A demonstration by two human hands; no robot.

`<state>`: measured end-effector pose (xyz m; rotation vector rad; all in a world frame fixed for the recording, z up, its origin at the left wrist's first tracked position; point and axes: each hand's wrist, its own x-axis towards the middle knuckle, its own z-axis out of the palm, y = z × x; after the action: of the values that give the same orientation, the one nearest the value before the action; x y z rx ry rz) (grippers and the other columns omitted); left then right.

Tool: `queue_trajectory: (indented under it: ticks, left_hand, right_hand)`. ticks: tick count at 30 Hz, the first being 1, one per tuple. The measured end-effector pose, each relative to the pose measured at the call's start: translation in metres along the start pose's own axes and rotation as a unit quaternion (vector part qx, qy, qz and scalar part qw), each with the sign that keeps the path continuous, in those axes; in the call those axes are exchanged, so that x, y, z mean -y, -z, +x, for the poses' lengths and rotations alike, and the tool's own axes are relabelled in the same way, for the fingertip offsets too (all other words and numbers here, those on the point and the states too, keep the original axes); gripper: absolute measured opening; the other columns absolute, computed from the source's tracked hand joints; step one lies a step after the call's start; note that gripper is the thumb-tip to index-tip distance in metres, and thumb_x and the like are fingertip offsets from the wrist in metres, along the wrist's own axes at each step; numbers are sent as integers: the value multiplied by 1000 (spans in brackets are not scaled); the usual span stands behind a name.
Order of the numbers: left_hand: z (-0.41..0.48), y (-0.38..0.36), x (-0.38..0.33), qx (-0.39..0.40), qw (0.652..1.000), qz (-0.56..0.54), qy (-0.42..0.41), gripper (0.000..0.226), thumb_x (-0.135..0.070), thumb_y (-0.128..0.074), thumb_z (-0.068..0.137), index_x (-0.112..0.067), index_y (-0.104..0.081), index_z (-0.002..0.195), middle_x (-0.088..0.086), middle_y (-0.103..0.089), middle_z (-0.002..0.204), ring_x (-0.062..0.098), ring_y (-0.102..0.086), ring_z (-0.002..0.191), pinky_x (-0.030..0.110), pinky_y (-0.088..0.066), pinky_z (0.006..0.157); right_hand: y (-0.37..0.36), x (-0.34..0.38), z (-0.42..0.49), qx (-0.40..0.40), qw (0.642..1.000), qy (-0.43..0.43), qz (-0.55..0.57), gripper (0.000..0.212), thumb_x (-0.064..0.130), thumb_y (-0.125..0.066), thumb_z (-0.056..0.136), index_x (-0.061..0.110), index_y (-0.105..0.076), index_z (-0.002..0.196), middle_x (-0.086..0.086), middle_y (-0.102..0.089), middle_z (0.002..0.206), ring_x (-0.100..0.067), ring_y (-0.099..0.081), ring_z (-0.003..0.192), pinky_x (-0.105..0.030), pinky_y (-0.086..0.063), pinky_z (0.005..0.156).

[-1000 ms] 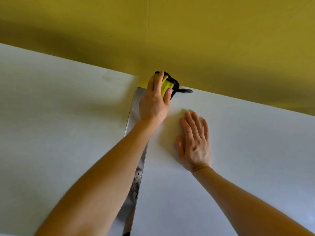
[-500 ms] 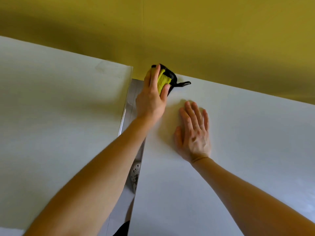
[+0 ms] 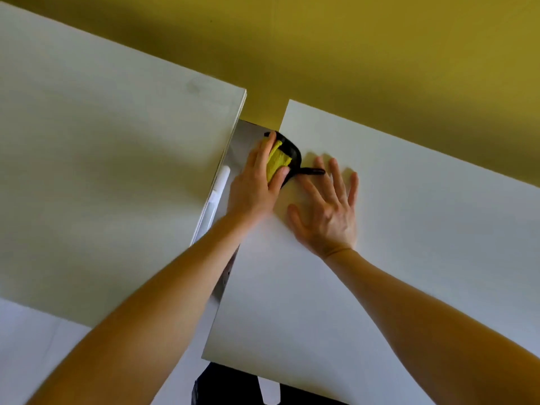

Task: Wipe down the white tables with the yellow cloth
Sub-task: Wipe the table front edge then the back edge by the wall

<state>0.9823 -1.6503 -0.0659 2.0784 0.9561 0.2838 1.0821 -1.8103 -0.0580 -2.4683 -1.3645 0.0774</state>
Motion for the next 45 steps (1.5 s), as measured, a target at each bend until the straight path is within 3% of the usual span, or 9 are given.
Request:
queue_trajectory:
  ticks: [3,10,13,19,23,28,34,39,45]
  left_hand:
    - [3,-4,1,0,1000,-14,-7,66,-43,-54,112,-28,-28,171,-3,-40,171,17,-45,150,36,-50,104]
    - [-168,23,43,36,999,9,31,66,-51,-49,112,-29,-27,170,-8,-42,170,23,-62,137,36,-61,93]
    - [-144,25,31,48,997,25,62,68,-51,-49,111,-32,-24,171,-2,-48,166,27,-63,131,34,-56,90]
    - [-82,5,7,28,999,27,38,65,-44,-50,114,-27,-26,172,-2,-39,172,24,-53,144,36,-52,98]
    - [-166,16,27,16,997,59,41,67,-48,-50,113,-35,-22,172,-8,-39,172,25,-61,135,28,-52,86]
    - [-267,34,59,58,995,52,63,71,-57,-43,111,-34,-17,172,-3,-43,169,30,-74,115,43,-67,85]
    - [-166,11,26,-4,998,52,41,65,-50,-48,113,-34,-25,172,-8,-43,169,28,-62,133,33,-50,88]
    - [-219,14,45,-12,998,31,46,65,-47,-51,112,-32,-29,171,-3,-51,164,29,-64,131,43,-59,90]
    - [-233,14,51,-11,998,36,58,64,-45,-52,112,-31,-30,170,-4,-52,164,27,-64,132,23,-47,88]
  right_hand:
    - [0,-4,1,-7,1000,0,-8,67,52,-65,98,25,-56,158,-9,-34,175,-37,-17,167,-72,-10,129]
    - [0,-6,0,5,1000,12,-3,59,54,-56,103,31,-56,158,-10,-33,176,-41,-18,166,-73,-8,129]
    - [3,-8,2,13,999,31,-10,56,51,-54,105,31,-56,158,-8,-38,173,-41,-19,165,-75,-9,127]
    - [16,-4,-47,90,993,69,-28,63,48,-43,114,24,-32,171,-10,-16,181,-36,-2,169,-69,-8,131]
    - [19,16,-111,142,987,60,-55,89,73,-40,106,19,-18,174,-12,0,182,-34,10,168,-66,-2,133]
    - [14,22,-130,132,986,78,-63,109,85,-46,97,15,-15,174,-15,1,182,-38,9,168,-69,-4,132]
    - [13,17,-129,100,990,76,-60,100,81,-45,98,16,-27,172,-14,-7,182,-35,5,169,-67,-6,132]
    - [14,16,-130,81,992,81,-54,100,82,-45,99,15,-29,172,-13,-11,181,-35,1,169,-67,-8,132]
    - [12,17,-130,56,993,91,-48,101,84,-47,98,14,-34,170,-15,-18,180,-37,-6,168,-68,-11,131]
